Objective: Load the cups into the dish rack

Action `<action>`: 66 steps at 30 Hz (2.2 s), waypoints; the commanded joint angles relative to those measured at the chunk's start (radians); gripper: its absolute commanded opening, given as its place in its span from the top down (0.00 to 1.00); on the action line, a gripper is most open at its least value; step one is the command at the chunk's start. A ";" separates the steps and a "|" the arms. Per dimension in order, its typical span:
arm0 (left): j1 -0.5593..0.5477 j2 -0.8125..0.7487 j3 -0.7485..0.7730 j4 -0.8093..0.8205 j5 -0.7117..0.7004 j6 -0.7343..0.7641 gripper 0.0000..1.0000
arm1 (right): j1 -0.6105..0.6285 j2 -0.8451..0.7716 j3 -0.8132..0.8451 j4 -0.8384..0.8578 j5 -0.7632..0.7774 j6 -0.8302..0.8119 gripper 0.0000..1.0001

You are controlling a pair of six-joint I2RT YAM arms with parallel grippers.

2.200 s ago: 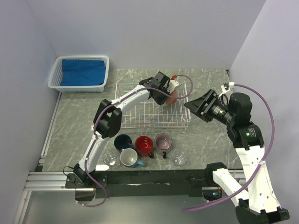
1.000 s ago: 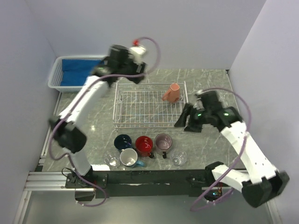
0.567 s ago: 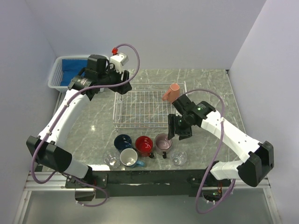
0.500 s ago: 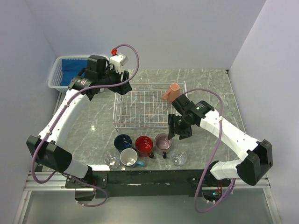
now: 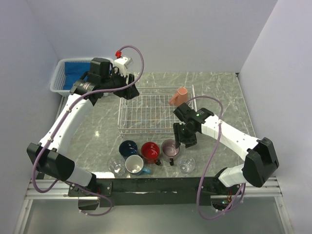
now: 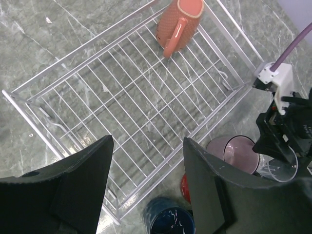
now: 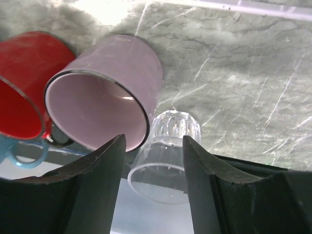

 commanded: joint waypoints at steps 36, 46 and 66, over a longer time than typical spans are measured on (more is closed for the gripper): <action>0.010 0.053 0.201 -0.045 0.077 -0.082 0.02 | 0.142 0.005 0.239 -0.113 0.295 -0.021 1.00; 0.269 0.096 0.148 0.314 0.829 -0.612 0.04 | 0.008 -0.035 0.776 -0.085 0.097 -0.037 1.00; 0.153 0.060 -0.172 1.114 0.945 -1.445 0.04 | -0.212 0.096 0.516 0.972 -0.347 0.379 1.00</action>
